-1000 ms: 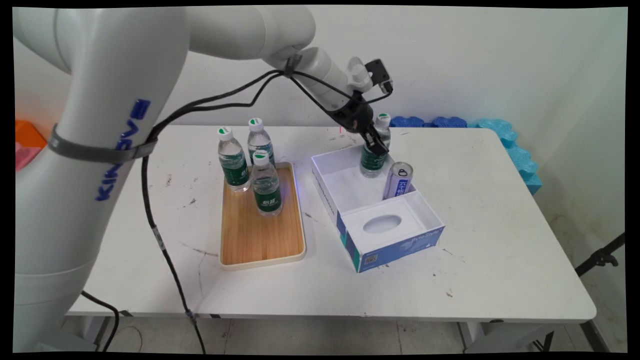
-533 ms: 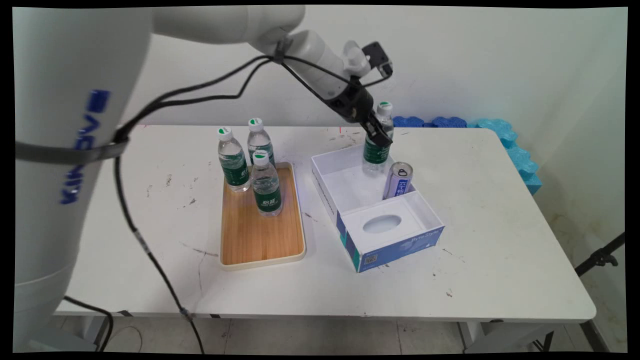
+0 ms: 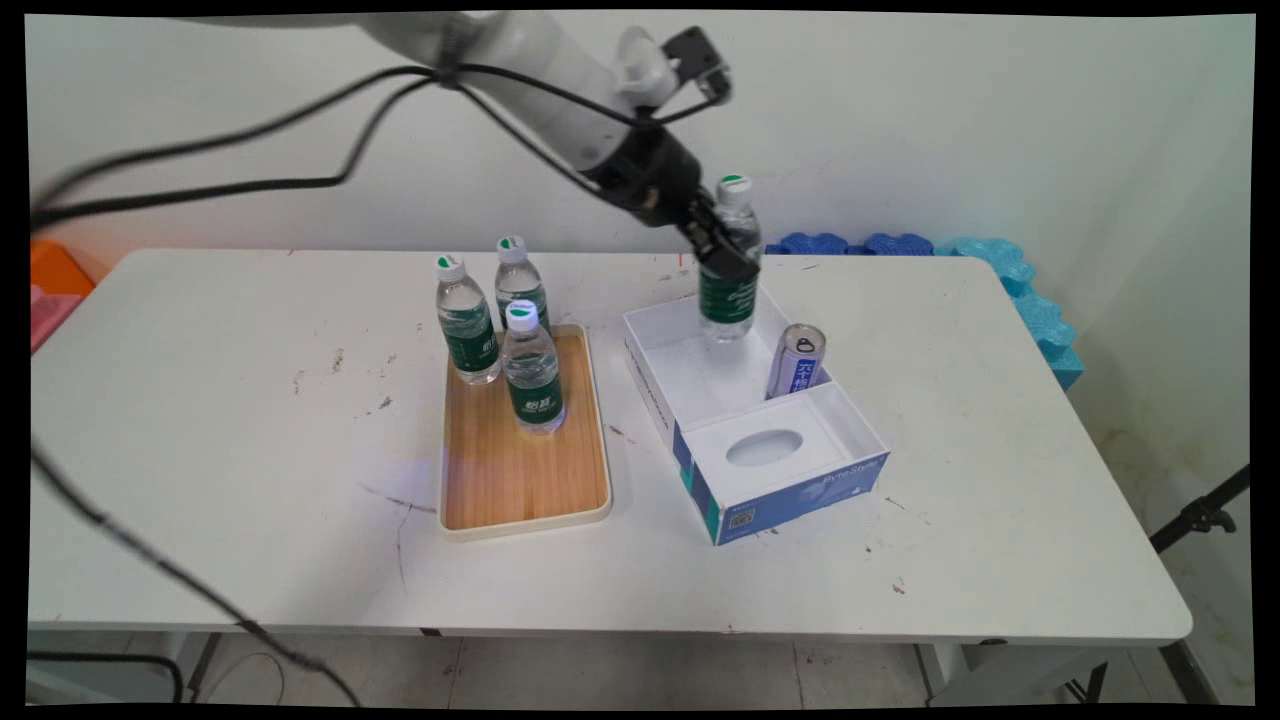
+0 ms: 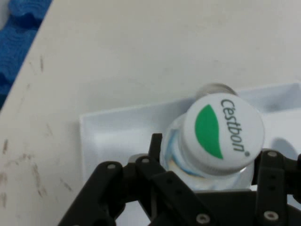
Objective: Place the picked object on the tray
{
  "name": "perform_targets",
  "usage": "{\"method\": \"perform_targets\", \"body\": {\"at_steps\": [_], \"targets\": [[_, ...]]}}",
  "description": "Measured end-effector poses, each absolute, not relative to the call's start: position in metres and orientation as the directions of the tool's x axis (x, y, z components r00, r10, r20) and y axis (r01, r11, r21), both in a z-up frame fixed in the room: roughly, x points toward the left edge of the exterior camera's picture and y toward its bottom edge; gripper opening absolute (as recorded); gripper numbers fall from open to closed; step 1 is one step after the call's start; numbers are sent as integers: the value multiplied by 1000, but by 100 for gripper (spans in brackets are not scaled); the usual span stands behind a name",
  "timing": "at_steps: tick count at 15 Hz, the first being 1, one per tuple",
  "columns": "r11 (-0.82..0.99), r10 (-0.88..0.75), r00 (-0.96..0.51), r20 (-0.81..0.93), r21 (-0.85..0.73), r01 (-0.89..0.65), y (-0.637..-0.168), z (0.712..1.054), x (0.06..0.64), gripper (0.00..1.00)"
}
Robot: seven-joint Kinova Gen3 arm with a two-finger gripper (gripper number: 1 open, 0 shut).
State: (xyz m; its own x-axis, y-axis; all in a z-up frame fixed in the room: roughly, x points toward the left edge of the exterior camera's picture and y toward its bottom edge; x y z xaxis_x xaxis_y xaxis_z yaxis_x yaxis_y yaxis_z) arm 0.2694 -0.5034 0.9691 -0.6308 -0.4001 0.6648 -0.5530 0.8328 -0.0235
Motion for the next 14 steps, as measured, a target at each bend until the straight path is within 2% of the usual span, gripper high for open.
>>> {"method": "perform_targets", "body": {"at_steps": [7,14], "targets": [[843,-412,-633,656,11,-537,-420,992,320,0],[843,-424,-652,628,11,-537,-365,989,362,0]]}}
